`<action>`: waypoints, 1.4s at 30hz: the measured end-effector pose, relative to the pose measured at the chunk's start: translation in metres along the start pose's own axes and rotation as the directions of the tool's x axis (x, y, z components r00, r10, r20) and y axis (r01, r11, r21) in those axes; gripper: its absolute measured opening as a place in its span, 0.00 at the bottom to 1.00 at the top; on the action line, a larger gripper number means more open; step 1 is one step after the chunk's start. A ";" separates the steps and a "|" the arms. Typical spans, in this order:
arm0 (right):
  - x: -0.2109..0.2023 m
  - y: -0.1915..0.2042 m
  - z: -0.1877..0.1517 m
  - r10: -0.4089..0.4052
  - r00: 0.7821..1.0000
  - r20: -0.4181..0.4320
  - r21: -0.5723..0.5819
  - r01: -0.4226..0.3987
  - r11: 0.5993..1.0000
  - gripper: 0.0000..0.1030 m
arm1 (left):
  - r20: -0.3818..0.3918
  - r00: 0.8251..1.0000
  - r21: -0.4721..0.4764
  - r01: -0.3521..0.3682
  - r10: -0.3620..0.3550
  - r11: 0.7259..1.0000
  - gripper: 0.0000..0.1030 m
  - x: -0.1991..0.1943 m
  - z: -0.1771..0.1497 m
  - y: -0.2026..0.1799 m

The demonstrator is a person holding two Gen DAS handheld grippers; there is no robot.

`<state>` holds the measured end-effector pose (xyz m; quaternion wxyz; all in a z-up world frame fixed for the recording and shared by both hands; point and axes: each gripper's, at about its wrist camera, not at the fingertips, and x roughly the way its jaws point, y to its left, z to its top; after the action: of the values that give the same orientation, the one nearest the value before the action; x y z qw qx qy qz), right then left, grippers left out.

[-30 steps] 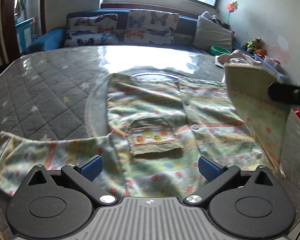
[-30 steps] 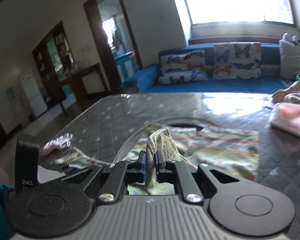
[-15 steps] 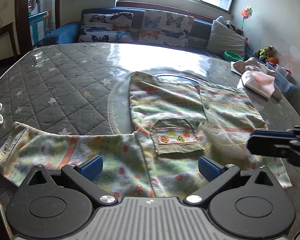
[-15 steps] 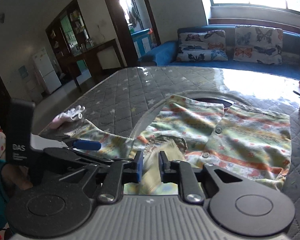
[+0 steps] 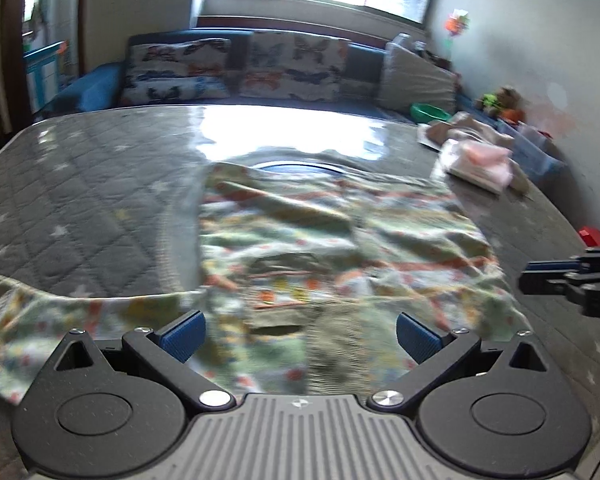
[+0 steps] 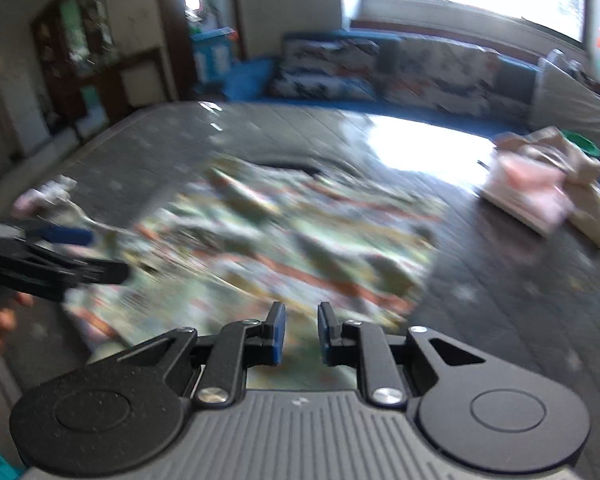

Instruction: Fold clothes

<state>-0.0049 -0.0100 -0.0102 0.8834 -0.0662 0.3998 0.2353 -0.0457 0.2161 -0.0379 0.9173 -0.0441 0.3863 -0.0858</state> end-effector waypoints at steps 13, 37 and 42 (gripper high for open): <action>0.022 -0.022 -0.013 -0.040 0.999 -0.006 -0.022 0.040 0.999 0.16 | -0.043 0.995 0.080 0.094 -0.090 0.992 0.95 0.024 -0.007 -0.033; 0.058 -0.019 -0.016 -0.169 0.986 0.007 -0.065 0.169 0.983 0.17 | -0.074 0.996 0.094 0.056 -0.049 0.994 0.88 0.042 -0.010 -0.030; 0.037 -0.017 -0.020 -0.124 0.992 0.010 -0.077 0.124 0.989 0.17 | -0.069 0.997 0.084 0.035 -0.029 0.996 0.87 0.040 -0.013 -0.022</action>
<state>0.0109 -0.0173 -0.0523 0.8942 -0.1244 0.3831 0.1954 -0.0305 0.1863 -0.0715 0.9032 -0.0083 0.4125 -0.1183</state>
